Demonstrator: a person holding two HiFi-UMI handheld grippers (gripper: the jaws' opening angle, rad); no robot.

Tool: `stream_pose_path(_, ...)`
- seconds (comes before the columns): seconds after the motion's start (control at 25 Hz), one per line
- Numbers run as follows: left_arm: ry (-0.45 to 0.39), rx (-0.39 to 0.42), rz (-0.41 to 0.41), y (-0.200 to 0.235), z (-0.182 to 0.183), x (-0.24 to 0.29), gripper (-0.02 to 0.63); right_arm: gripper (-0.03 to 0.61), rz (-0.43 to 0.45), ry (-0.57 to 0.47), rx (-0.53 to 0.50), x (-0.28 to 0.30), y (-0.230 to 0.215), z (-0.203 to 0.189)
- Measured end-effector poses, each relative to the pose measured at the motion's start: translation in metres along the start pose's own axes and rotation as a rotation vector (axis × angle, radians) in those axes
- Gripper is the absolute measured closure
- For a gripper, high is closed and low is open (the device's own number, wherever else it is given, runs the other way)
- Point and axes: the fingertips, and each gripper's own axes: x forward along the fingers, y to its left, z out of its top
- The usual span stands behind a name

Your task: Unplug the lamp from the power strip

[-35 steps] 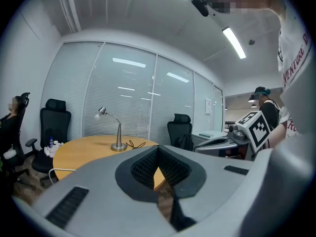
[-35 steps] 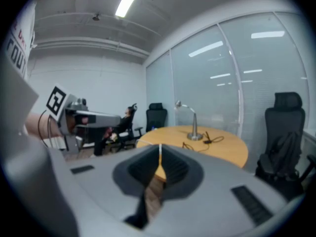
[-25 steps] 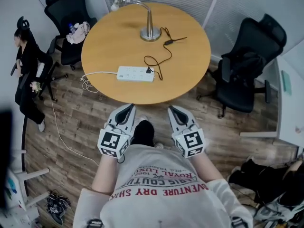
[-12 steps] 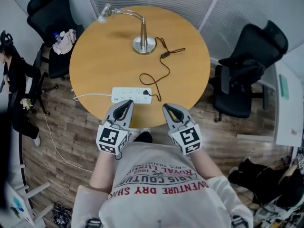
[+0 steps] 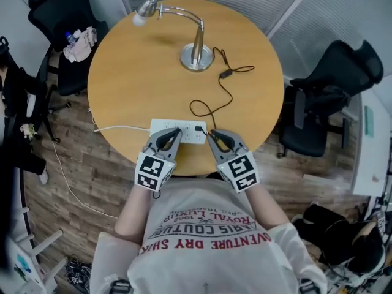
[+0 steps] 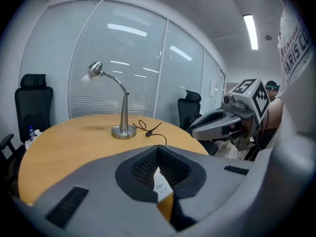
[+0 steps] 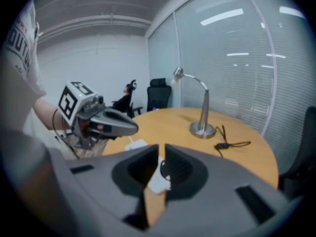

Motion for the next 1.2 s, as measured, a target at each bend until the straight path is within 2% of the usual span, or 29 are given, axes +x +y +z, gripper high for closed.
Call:
stream_pose_path(0.04, 0.025, -0.011, -0.007, 0.003, -0.011, 0.006, 0.583, 0.528, 0.013, 0.036, -0.014, 0.006, 0.001, -0.005)
stream_pose_path(0.08, 0.052, -0.02, -0.012, 0.004, -0.022, 0.011, 0.583, 0.47, 0.032, 0.077, -0.032, 0.012, 0.003, -0.012)
stream_pose_path(0.12, 0.081, -0.027, -0.018, 0.006, -0.033, 0.017, 0.583, 0.446, 0.052, 0.122, -0.054, 0.017, 0.006, -0.019)
stream_pose_path(0.32, 0.201, -0.044, -0.044, 0.008, -0.07, 0.041, 0.583, 0.425, 0.104, 0.317, -0.234, 0.044, 0.008, -0.051)
stream_pose_path(0.56, 0.278, -0.085, -0.051, 0.008, -0.092, 0.062, 0.583, 0.423, 0.166, 0.458, -0.366, 0.072, 0.001, -0.077)
stream_pose_path(0.72, 0.318, -0.027, -0.059, 0.013, -0.106, 0.075, 0.583, 0.423, 0.195, 0.525, -0.425, 0.088, -0.004, -0.089)
stream_pose_path(0.88, 0.344, 0.009, -0.059, 0.014, -0.108, 0.081, 0.583, 0.431, 0.236, 0.572, -0.419, 0.095, 0.0, -0.1)
stream_pose_path(1.04, 0.413, 0.074, -0.035, 0.012, -0.116, 0.086, 0.583, 0.464, 0.249, 0.604, -0.43, 0.1, 0.001, -0.103)
stream_pose_path(1.2, 0.433, 0.077, -0.055, 0.012, -0.118, 0.088, 0.583, 0.489, 0.254, 0.632, -0.486, 0.105, -0.002, -0.106)
